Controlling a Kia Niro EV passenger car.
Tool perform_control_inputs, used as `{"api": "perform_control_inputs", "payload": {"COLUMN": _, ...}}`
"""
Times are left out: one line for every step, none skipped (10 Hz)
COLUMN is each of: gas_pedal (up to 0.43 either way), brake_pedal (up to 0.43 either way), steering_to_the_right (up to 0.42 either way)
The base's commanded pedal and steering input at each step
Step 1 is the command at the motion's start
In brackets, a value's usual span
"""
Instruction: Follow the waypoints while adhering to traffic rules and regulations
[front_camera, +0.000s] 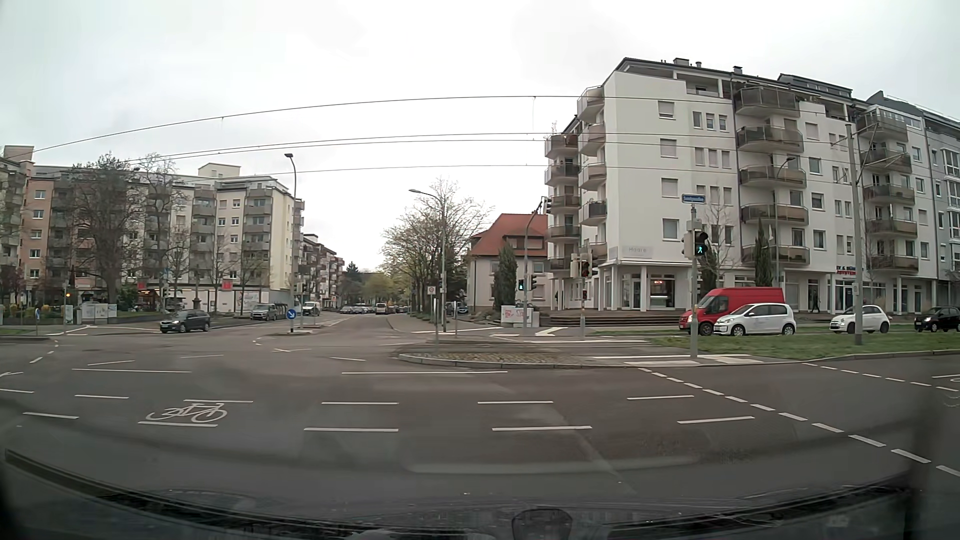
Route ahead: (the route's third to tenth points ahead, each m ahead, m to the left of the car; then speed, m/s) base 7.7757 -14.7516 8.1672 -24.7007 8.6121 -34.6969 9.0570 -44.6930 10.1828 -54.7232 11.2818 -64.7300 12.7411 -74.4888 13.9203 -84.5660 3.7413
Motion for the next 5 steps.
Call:
{"api": "perform_control_inputs", "payload": {"gas_pedal": 0.169, "brake_pedal": 0.0, "steering_to_the_right": 0.304}}
{"api": "perform_control_inputs", "payload": {"gas_pedal": 0.169, "brake_pedal": 0.0, "steering_to_the_right": 0.325}}
{"api": "perform_control_inputs", "payload": {"gas_pedal": 0.169, "brake_pedal": 0.0, "steering_to_the_right": 0.349}}
{"api": "perform_control_inputs", "payload": {"gas_pedal": 0.169, "brake_pedal": 0.0, "steering_to_the_right": 0.369}}
{"api": "perform_control_inputs", "payload": {"gas_pedal": 0.169, "brake_pedal": 0.0, "steering_to_the_right": 0.389}}
